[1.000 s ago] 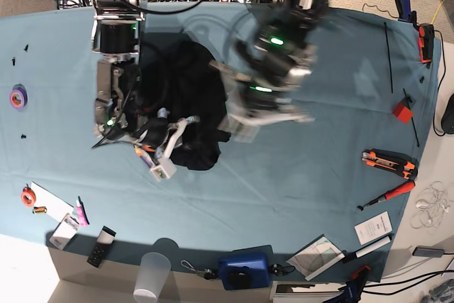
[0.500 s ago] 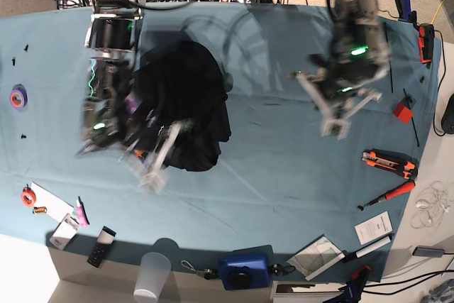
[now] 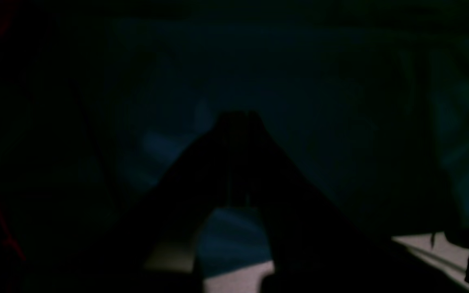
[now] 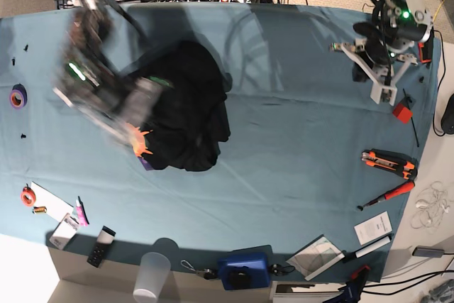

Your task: Layout the t-shirt on the table in an organized manner, then fold the t-shirt properly

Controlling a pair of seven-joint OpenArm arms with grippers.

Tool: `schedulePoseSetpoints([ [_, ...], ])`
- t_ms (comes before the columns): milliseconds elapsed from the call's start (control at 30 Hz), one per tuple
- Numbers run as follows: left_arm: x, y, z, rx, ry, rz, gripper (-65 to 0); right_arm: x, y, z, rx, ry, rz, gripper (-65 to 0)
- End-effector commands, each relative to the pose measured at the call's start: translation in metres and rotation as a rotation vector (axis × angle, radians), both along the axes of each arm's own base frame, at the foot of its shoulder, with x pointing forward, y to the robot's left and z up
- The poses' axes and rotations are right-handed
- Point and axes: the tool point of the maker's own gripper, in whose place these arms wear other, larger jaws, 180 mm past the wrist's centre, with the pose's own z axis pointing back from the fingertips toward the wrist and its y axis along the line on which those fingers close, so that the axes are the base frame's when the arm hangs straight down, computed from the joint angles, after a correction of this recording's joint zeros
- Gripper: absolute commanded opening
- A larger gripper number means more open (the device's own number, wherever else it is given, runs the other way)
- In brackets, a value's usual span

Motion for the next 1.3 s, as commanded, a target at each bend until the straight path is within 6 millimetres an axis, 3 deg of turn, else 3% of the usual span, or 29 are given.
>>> schedulePoseSetpoints([
  [0, 0.000, 0.005, 0.006, 0.019, -0.014, -0.004, -65.0, 0.001, -0.004, 0.015, 0.005, -0.059, -0.008, -65.0],
  [267, -0.022, 0.006, -0.006, 0.037, 0.073, -0.051, -65.0, -0.065, -0.061, 0.026, -0.032, -0.034, -0.158, -65.0],
  [467, -0.053, 0.006, -0.021, 0.036, 0.165, -0.057, -65.0, -0.099, -0.084, 0.026, -0.030, -0.002, -0.218, -65.0],
  [633, -0.090, 0.004, -0.034, 0.034, 0.250, -0.080, -65.0, -0.134, -0.086, 0.010, -0.042, 0.098, -0.216, -65.0],
  [833, -0.135, 0.004, -0.045, 0.027, 0.350, -0.077, -65.0, -0.172, -0.076, -0.004, -0.019, 0.209, -0.161, -65.0],
  [1067, -0.185, 0.003, -0.052, 0.022, 0.476, -0.080, -65.0, -0.212, -0.073, -0.016, -0.025, 0.325, -0.148, -65.0],
  [1267, -0.235, 0.012, -0.057, 0.060, 0.614, -0.084, -65.0, -0.258, -0.069, -0.025, -0.015, 0.457, -0.159, -65.0],
])
